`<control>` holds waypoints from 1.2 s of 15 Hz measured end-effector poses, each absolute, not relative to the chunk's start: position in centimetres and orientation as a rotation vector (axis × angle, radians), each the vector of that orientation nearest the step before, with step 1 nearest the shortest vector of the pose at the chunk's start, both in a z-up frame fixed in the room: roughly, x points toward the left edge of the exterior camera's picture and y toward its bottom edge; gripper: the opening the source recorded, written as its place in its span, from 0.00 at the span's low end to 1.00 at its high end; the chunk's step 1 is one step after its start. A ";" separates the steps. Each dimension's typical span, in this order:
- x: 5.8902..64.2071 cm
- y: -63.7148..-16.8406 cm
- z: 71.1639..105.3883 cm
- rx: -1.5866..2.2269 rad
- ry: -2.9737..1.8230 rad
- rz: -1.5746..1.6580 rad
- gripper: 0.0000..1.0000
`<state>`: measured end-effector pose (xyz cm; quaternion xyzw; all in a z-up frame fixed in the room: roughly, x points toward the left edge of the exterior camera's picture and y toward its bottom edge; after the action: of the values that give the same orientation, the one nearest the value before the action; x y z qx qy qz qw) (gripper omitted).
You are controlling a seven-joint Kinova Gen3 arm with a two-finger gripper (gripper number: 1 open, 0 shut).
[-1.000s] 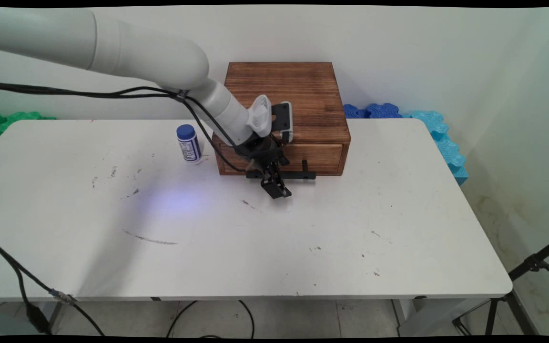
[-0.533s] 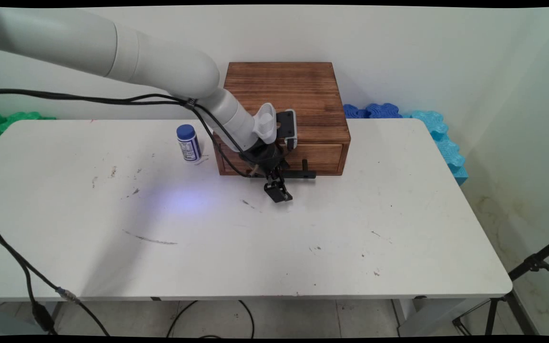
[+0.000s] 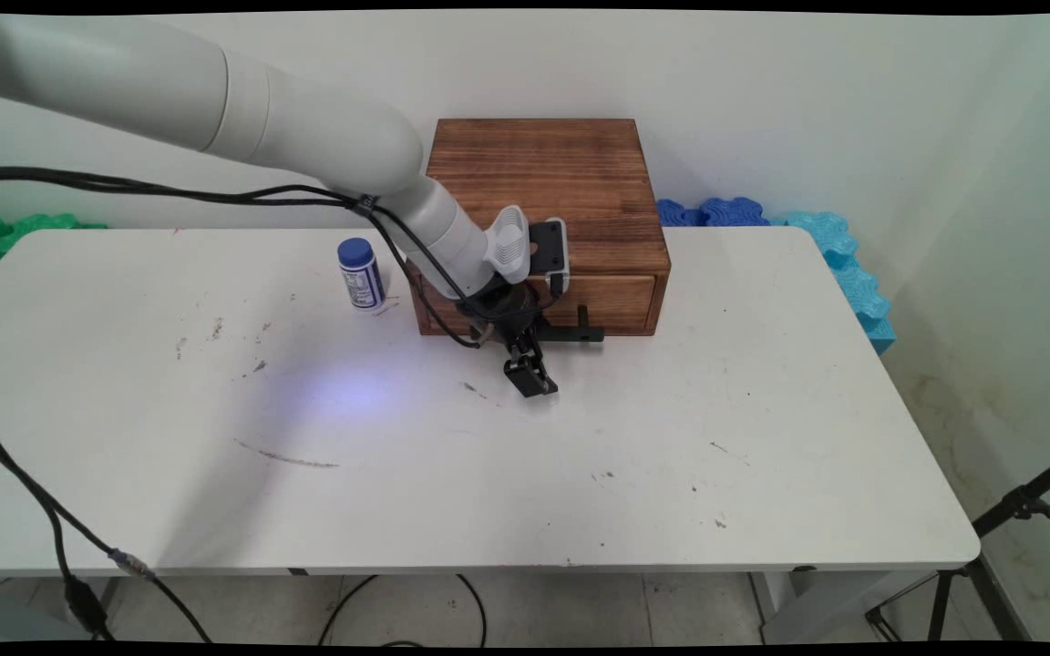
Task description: Open the drawer
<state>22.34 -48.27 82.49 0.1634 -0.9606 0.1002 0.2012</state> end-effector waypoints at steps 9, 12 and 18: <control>22.0 -43.7 83.9 0.415 -2.689 0.205 1.00; 21.9 -42.0 84.3 0.396 -2.692 0.187 1.00; 21.3 -38.4 84.4 0.361 -2.698 0.176 1.00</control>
<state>21.27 -38.40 84.43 0.1295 -0.9680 0.0633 0.2054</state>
